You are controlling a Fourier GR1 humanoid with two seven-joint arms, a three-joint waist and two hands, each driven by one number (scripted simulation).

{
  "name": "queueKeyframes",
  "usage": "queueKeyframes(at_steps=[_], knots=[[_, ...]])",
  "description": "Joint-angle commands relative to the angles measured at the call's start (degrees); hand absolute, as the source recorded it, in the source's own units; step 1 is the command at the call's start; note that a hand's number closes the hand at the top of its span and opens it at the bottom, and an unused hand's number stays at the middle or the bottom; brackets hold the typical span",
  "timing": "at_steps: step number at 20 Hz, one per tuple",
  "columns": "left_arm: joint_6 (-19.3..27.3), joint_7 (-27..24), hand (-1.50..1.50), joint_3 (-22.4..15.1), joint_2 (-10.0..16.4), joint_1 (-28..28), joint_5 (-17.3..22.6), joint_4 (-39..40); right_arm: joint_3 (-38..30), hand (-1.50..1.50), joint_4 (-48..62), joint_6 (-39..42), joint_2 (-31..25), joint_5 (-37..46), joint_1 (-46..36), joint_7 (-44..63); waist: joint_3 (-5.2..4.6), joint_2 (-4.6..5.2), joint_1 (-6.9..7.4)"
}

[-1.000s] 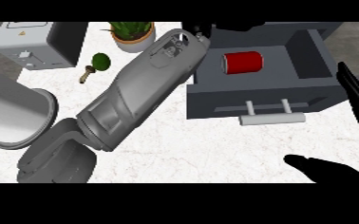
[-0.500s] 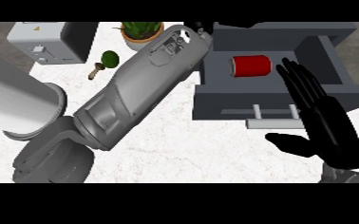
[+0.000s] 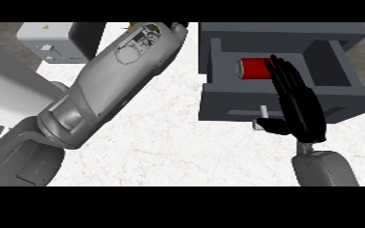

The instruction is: Pick up the can, place it into the drawer and close the drawer

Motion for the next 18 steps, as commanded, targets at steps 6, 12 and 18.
queueKeyframes(at_steps=[6,12,18], knots=[[-1.31,6.25,-1.5,-1.45,7.8,5.55,-2.86,-11.63,-3.97,-1.5,22.09,-10.57,1.66,4.38,-10.36,-2.4,0.15,0.26,1.65],[-2.08,9.72,-1.5,-1.23,12.18,7.55,-3.31,-18.2,-6.64,-1.5,33.22,-15.99,0.76,7.37,-16.18,-3.21,0.18,0.56,2.55],[-0.85,13.24,-1.5,-1.02,15.59,11.1,-4.29,-23.23,-10.22,-1.5,42.19,-25.72,1.85,7.09,-22.25,-5.17,0.23,0.62,2.24]])
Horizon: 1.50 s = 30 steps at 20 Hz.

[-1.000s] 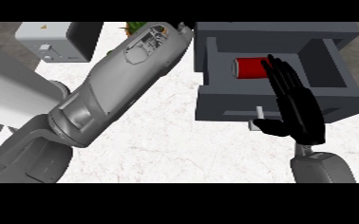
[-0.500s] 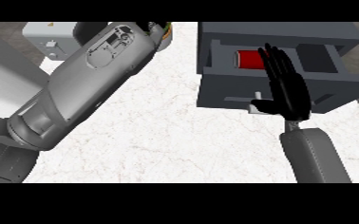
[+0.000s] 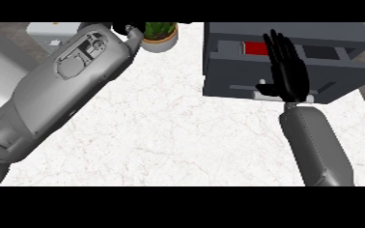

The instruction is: Pick up the can, place it into the drawer and close the drawer

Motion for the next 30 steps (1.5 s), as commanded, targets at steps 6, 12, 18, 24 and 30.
queueKeyframes(at_steps=[6,12,18,24,30], knots=[[0.27,2.7,-1.5,-0.15,4.22,5.93,-1.73,-9.02,-4.35,-1.5,20.45,-9.52,1.91,1.53,-11.95,0.62,1.28,1.63,1.09],[0.87,4.17,-1.5,-0.38,5.18,9.6,-3.1,-12.95,-7.92,-1.5,30.42,-10.97,-1.43,0.47,-20.82,-0.96,1.32,1.91,1.2],[0.55,1.25,-1.5,0.42,5.83,15.2,-3.8,-16.42,-8.74,-1.5,36.05,-13.62,-1.53,1.87,-27.0,1.68,1.3,2.52,2.49],[-2.17,0.33,-1.5,1.71,9.79,20.44,-3.57,-21.86,-10.49,-1.5,39.07,-12.45,-2.15,0.48,-30.94,1.68,1.26,2.25,2.45],[-0.89,0.35,-1.5,2.12,8.12,19.85,-5.27,-19.82,-11.58,-1.5,41.16,-9.84,-2.79,-0.54,-34.89,-1.58,1.33,2.78,1.63]])
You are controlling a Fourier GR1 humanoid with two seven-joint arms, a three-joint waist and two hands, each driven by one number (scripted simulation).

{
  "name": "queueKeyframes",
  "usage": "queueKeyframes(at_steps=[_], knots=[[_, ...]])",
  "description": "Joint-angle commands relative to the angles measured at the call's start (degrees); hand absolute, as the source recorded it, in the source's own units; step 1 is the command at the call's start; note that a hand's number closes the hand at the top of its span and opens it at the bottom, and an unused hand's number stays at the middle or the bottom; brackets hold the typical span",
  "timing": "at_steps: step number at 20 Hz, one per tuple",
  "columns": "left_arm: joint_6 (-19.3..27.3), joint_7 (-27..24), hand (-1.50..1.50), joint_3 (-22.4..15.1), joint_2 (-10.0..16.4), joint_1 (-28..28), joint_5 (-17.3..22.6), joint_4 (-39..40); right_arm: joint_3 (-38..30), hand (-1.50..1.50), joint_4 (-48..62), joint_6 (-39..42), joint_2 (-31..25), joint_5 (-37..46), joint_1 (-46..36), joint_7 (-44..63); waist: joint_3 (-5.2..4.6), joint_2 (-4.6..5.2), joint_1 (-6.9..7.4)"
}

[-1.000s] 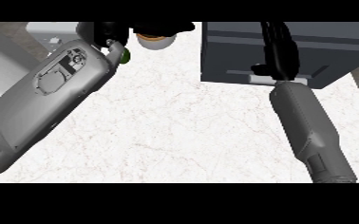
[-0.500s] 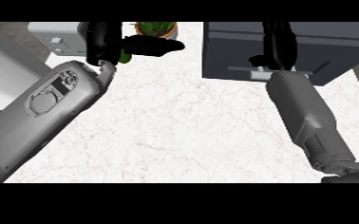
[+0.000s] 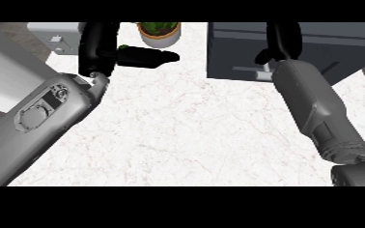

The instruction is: Pick up the can, place it into the drawer and close the drawer

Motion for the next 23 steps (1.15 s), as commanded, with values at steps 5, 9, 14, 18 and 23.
queueKeyframes(at_steps=[5,9,14,18,23], knots=[[-1.66,-1.71,-1.5,0.94,1.57,4.62,-0.08,-1.69,-8.01,-1.5,-2.13,1.25,5.2,-10.78,-4.56,-9.73,0.13,0.14,1.02],[-1.17,-1.13,-1.5,1.38,1.61,3.95,-0.45,-2.7,-12.57,-1.5,-2.54,3.49,6.07,-15.86,-5.75,-12.67,0.22,0.12,1.13],[-0.67,-2.12,-1.5,0.9,1.49,7.38,-1.15,-4.13,-17.89,-1.5,-3.56,7.5,6.64,-22.22,-6.65,-17.66,0.13,-0.43,0.13],[-0.29,-4.23,-1.5,1.79,0.86,9.16,-1.78,-2.65,-23.5,-1.5,-4.24,13.34,7.75,-29.36,-8.53,-19.15,0.03,-0.52,-1.62],[-3.2,-3.16,-1.5,4.94,3.39,9.33,-1.04,-4.39,-24.89,-1.5,-3.07,13.75,8.09,-31.49,-9.15,-21.57,-0.03,-0.42,-1.32]])
